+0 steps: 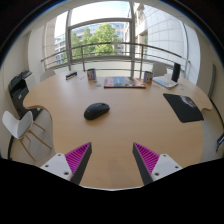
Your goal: Arrange mouse
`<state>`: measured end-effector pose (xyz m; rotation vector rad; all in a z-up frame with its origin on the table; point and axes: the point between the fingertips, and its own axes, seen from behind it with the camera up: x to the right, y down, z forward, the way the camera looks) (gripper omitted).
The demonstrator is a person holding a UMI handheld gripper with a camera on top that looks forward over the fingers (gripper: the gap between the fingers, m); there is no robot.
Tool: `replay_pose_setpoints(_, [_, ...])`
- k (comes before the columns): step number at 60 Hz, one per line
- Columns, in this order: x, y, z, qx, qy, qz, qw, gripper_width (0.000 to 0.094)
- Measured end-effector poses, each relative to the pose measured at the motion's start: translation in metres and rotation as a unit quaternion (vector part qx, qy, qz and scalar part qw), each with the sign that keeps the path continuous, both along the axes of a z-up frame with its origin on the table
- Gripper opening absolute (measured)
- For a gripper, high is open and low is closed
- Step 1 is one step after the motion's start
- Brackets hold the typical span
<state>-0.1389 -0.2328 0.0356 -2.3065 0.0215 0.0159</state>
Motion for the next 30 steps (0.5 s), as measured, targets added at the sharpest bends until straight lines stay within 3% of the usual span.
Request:
replay_pose_setpoints(10, [-0.06, 0.091, -0.026, 0.014, 0.013, 0.016, 1.0, 0.0844])
replay_pose_setpoints(30, [-0.086, 0.2, -0.049, 0.004, 0.024, -0.009, 1.0, 0.0835])
